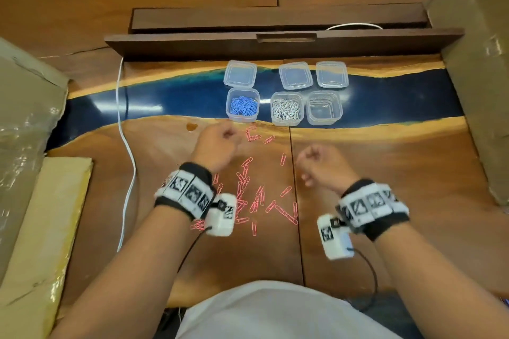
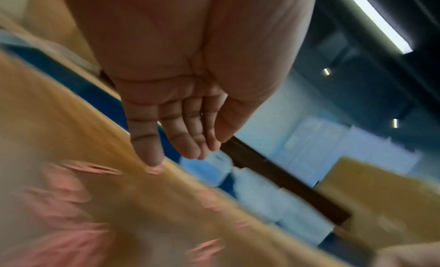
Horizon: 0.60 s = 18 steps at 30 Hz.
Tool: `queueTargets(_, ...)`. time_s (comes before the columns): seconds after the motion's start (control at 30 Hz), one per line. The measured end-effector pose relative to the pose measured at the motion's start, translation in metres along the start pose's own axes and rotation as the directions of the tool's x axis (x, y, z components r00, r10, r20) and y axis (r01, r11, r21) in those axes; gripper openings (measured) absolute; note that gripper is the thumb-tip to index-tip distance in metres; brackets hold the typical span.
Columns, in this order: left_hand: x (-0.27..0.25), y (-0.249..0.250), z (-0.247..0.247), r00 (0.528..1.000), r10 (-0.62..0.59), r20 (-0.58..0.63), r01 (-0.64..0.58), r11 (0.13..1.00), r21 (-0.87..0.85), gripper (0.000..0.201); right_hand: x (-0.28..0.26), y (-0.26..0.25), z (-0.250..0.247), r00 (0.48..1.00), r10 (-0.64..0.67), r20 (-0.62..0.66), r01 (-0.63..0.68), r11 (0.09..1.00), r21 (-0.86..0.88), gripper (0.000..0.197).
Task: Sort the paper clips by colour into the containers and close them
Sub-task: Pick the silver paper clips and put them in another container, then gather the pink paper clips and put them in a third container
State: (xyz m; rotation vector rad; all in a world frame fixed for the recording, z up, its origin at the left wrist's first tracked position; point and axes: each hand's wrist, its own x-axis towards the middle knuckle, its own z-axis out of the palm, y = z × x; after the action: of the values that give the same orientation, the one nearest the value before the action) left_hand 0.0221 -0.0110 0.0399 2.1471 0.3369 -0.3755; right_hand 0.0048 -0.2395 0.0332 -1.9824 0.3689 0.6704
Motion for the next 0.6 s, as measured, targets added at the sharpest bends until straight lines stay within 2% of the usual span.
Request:
queueTargets(0.03, -0.007, -0.02, -0.006, 0.998, -0.025, -0.059, 0.032, 0.993, 0.112, 0.009, -0.01, 0.017, 0.007, 0.999, 0.039, 0.036, -0.035, 0.994, -0.103, 0.01)
queueTargets(0.1, -0.02, -0.055, -0.017, 0.987, -0.098, -0.129, 0.126, 0.964, 0.234, 0.027, -0.031, 0.045, 0.023, 0.989, 0.102, 0.108, -0.066, 0.953, -0.295, 0.012)
queueTargets(0.17, -0.033, -0.077, -0.022, 0.98, -0.133, -0.146, 0.171, 0.941, 0.291, 0.042, -0.043, 0.063, 0.041, 0.993, 0.072, 0.096, -0.027, 0.913, -0.407, 0.013)
queueTargets(0.2, -0.039, -0.083, -0.022, 0.981, -0.128, -0.146, 0.168, 0.936, 0.31, 0.042, -0.045, 0.067, 0.051, 0.997, 0.034, 0.069, 0.0, 0.901, -0.434, 0.014)
queueTargets(0.33, -0.052, -0.094, -0.01, 0.989, -0.087, -0.119, 0.121, 0.943, 0.309, 0.042, -0.044, 0.061, 0.088, 0.997, -0.068, 0.027, 0.073, 0.902, -0.426, 0.013)
queueTargets(0.47, -0.055, -0.094, 0.002, 1.0, 0.013, -0.024, -0.006, 0.96, 0.281, 0.042, -0.036, 0.045, 0.104, 0.99, -0.108, 0.094, 0.13, 0.953, -0.273, 0.012)
queueTargets(0.53, -0.054, -0.096, 0.0, 0.998, 0.048, -0.032, -0.039, 0.971, 0.236, 0.043, -0.024, 0.035, 0.099, 0.984, -0.175, 0.019, 0.175, 0.954, -0.245, 0.014)
queueTargets(0.6, -0.047, -0.099, -0.007, 0.992, 0.083, -0.099, -0.058, 0.97, 0.236, 0.043, -0.007, 0.03, 0.089, 0.953, -0.285, -0.104, 0.228, 0.899, -0.374, 0.028)
